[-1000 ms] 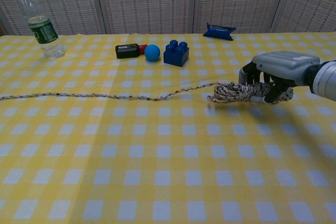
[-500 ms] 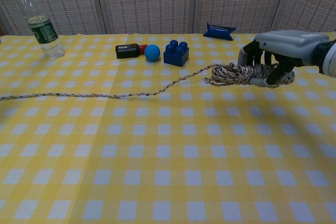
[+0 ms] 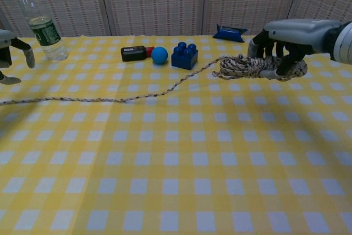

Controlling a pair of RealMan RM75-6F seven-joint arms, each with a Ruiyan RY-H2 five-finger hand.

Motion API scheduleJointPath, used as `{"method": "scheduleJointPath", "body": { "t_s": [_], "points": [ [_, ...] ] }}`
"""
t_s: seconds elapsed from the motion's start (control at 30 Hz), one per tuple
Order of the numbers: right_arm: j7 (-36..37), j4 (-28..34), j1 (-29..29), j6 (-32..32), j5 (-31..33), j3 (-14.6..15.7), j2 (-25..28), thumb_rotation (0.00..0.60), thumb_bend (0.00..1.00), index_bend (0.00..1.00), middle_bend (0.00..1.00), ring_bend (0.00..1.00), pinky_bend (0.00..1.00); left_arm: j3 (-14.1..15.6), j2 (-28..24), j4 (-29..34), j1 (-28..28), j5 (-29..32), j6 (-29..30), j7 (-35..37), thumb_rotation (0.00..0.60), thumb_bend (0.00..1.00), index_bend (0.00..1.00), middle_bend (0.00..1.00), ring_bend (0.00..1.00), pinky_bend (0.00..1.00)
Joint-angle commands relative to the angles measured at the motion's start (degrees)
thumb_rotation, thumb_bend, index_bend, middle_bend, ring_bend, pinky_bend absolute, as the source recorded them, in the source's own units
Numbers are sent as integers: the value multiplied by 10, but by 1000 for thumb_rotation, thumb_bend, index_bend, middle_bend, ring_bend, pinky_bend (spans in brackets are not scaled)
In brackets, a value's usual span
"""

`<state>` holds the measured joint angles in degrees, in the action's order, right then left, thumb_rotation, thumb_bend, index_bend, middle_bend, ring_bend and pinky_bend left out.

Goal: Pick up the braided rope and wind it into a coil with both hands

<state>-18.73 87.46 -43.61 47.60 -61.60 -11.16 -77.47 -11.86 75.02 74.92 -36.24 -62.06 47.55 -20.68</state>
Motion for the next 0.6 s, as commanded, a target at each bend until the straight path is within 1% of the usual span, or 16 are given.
{"method": "scheduleJointPath", "body": {
  "t_s": [0.03, 0.17, 0.33, 0.47, 0.6],
  "points": [
    [-2, 3, -5, -3, 8, -1, 2, 600, 464, 571, 501, 403, 427, 5, 11, -5, -12, 20, -6, -21, 600, 294, 512, 1000, 945, 1000],
    [1, 3, -8, 0, 15, -4, 3, 600, 464, 573, 503, 410, 434, 13, 21, -4, -18, 34, -2, -39, 600, 294, 511, 1000, 952, 1000],
    [1, 2, -13, -2, 21, -1, 6, 600, 465, 575, 504, 413, 435, 18, 37, -11, -22, 46, 3, -42, 600, 294, 515, 1000, 962, 1000],
    [2, 0, -15, -3, 23, 3, 5, 600, 465, 575, 504, 414, 435, 21, 57, -28, -28, 52, 10, -45, 600, 293, 550, 1000, 975, 1000],
    [6, -2, -16, -2, 21, 7, 3, 600, 465, 578, 507, 419, 440, 25, 75, -53, -36, 66, 2, -56, 600, 294, 573, 1000, 980, 1000]
  ]
}}
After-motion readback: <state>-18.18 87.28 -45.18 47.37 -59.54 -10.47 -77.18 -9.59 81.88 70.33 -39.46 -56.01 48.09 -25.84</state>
